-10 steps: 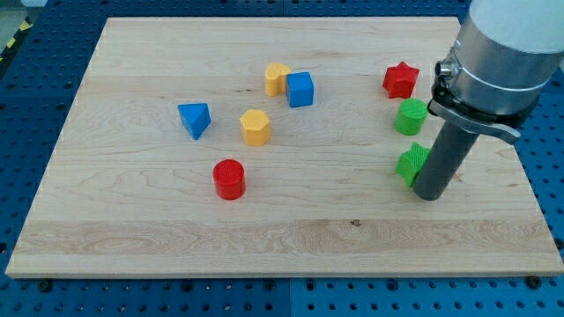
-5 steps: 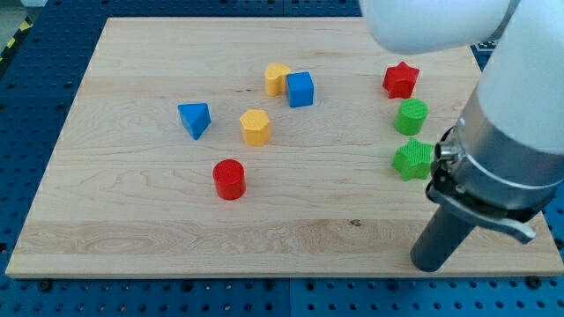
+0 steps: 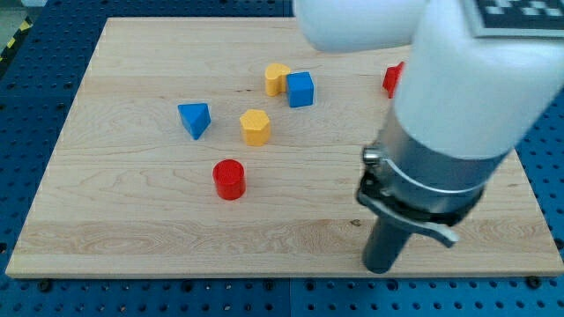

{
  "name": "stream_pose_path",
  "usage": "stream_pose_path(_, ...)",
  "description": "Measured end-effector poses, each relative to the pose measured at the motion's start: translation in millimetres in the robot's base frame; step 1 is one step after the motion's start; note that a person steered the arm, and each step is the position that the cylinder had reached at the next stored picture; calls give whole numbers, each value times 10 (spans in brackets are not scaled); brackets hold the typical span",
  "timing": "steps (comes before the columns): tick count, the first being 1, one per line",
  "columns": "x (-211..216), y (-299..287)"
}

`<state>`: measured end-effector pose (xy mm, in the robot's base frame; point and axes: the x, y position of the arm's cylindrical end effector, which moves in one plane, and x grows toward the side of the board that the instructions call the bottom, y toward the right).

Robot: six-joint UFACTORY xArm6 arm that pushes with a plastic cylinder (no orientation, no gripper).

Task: Move the arm left to the red circle

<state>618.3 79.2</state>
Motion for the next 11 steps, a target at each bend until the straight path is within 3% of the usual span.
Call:
stream_pose_path(4,-5,-2042)
stream_pose_path(5,-204,-2249)
stream_pose_path(7,-622,-2249)
stream_pose_path(11,-806,-2117)
